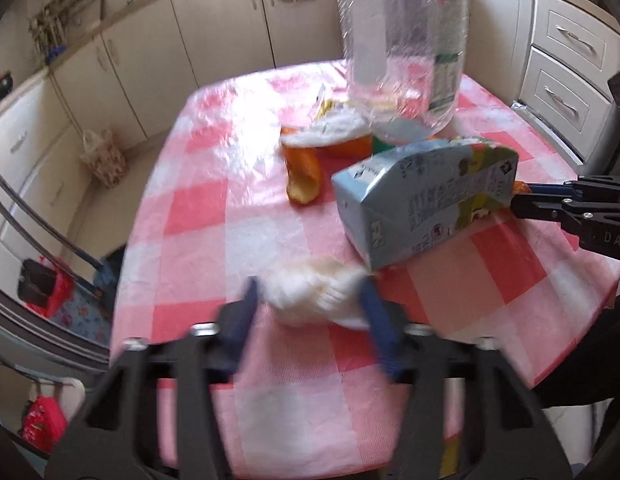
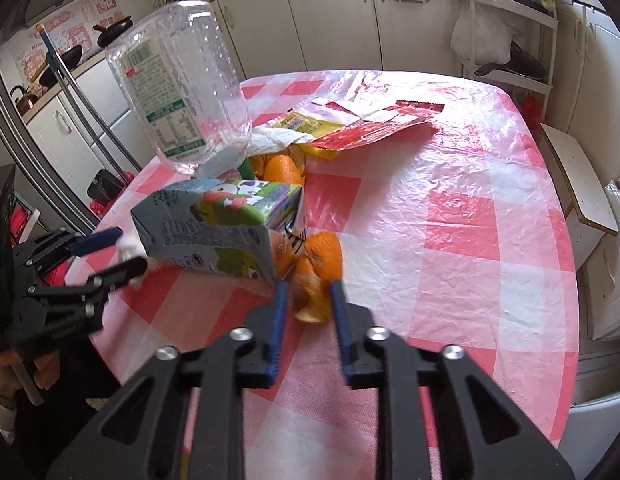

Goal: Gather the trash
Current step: 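Move the right gripper to the orange peel and the left to the small tissue, then grasp the small white tissue with the left gripper while the right gripper grasps the orange peel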

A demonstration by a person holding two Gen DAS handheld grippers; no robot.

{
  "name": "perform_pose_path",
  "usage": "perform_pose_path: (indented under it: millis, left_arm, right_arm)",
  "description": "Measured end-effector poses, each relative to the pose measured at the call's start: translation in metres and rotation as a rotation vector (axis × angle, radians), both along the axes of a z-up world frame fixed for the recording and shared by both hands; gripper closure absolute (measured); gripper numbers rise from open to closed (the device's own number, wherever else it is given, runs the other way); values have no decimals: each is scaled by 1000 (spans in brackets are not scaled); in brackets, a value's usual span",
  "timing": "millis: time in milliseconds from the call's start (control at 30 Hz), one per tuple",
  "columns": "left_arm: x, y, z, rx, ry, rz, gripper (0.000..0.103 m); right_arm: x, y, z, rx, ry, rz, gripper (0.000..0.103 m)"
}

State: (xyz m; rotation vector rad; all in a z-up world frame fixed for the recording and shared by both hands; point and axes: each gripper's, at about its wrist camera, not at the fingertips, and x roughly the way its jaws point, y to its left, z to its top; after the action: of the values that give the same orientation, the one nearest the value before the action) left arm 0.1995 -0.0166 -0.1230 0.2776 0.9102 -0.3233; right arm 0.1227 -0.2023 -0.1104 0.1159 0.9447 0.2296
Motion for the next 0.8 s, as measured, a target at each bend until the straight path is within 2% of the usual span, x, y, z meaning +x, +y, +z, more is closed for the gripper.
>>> perform_pose_path:
  millis: [67,100,133,200,567,800]
  left_arm:
    - [-1,4,1,-14,4,3,73]
    - [-1,6,1,-12,6,3,88]
    - [-1,7,2,-10,10,4,91]
    - [-4,15,6,-53,17,12,92]
    - [-39,33,22,-188,27,45,95]
    - [-68,34,31,-221,24,46,94]
  right_arm:
    - [-1,0,0,1,-2,7,88]
    - [-1,0,0,-1,-2,10,92]
    - [-1,1,0,-2,-2,11,92]
    - [-3,-1,0,3,-1,11,93]
    - [-17,-13,10,56,-25,-14,97]
    - [-45,-13,26,93,-55,9,97]
